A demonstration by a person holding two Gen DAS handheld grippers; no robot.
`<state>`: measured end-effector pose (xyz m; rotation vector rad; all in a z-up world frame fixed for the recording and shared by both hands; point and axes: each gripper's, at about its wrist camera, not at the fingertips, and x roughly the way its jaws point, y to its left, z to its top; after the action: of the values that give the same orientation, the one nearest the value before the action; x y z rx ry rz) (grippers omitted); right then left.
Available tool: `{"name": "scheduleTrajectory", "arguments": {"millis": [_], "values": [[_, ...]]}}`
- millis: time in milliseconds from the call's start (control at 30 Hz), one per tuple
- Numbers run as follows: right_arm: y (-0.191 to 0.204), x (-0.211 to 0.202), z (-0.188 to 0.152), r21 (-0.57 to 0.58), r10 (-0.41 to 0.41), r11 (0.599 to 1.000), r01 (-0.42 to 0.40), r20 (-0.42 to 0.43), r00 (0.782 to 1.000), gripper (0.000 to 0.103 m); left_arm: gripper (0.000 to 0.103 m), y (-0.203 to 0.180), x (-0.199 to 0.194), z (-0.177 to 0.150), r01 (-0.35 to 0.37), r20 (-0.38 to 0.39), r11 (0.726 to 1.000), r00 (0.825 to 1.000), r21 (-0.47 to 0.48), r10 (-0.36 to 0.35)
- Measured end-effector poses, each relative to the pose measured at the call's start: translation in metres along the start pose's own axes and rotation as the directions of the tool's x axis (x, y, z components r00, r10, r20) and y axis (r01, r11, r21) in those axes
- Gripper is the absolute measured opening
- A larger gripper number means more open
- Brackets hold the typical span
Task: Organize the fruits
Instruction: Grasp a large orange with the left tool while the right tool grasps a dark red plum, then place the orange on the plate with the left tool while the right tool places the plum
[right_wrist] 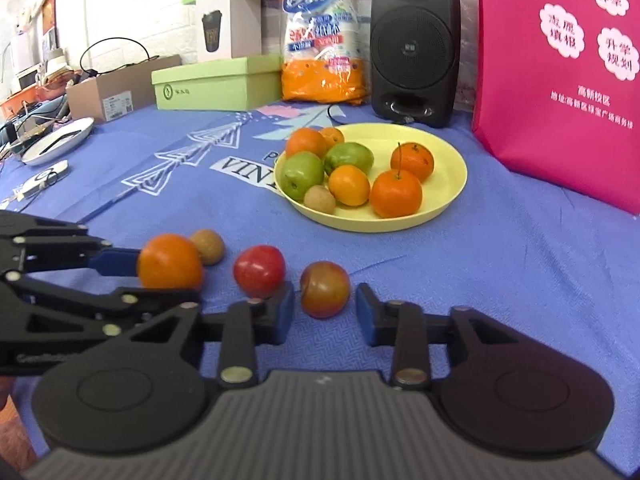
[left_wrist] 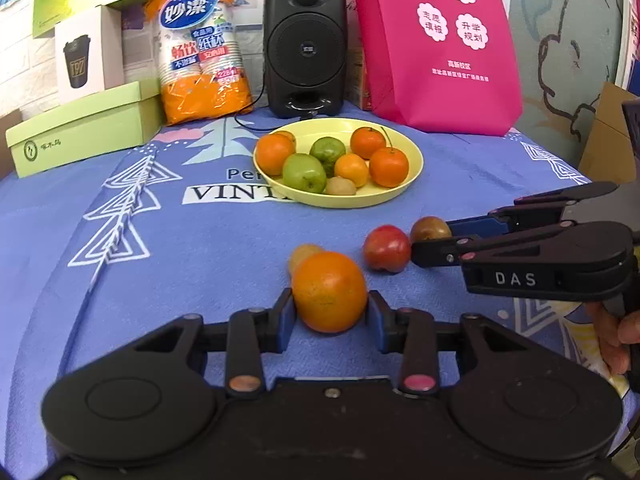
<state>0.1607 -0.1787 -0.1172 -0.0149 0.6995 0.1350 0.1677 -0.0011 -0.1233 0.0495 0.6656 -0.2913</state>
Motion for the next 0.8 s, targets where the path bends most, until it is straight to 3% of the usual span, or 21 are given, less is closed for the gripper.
{"name": "scheduleTrajectory", "arguments": {"millis": [800], "values": [[-0.001,-0.046,-0.023,0.034,0.039,0.999,-0.040,0.042,0.998,0.027,0.037,0.001,-0.039,0.006,0.026,0.050,1.000,0.998,0.004,-0.026]]}}
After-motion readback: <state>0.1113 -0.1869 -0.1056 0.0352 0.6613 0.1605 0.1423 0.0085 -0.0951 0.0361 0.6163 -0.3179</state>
